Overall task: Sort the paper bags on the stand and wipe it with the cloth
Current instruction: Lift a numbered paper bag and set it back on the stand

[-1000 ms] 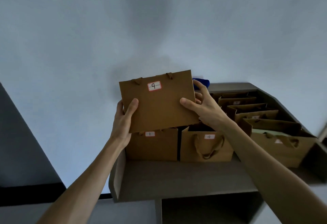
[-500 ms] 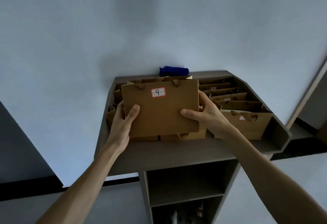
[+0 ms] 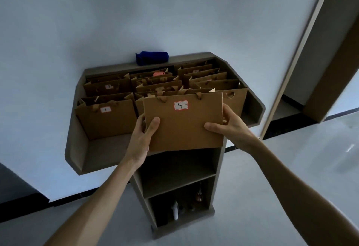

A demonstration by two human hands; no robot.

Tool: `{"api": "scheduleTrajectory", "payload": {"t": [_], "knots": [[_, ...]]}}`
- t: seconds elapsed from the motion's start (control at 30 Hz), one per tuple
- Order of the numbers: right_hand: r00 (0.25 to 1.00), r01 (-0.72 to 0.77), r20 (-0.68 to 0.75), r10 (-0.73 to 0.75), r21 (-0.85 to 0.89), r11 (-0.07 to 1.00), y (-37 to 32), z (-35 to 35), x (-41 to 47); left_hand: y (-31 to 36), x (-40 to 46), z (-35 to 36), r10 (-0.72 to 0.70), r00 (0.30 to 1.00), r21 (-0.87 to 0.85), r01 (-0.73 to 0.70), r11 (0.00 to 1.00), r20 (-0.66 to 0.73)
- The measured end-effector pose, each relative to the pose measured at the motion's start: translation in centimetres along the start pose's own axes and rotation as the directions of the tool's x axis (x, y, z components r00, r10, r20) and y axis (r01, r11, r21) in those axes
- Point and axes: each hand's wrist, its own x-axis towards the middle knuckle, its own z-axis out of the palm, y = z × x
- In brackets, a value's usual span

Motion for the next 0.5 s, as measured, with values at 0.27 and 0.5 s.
{"api": "scheduleTrajectory", "payload": {"t": [0.27,0.5], "knots": [[0.990,-0.130,0.046,0.135,-0.094,0.987,7.8,-2.1,-4.4,-6.8,-3.2,0.8,-0.122,0.986,0.217,0.094,0.972,0.115],[0.973,-0.207,0.036,0.229,-0.312,0.928,14.7,-2.5,-6.5,-13.2,-4.3,1.0,-0.330,0.935,0.333,0.273,0.903,0.130]]}}
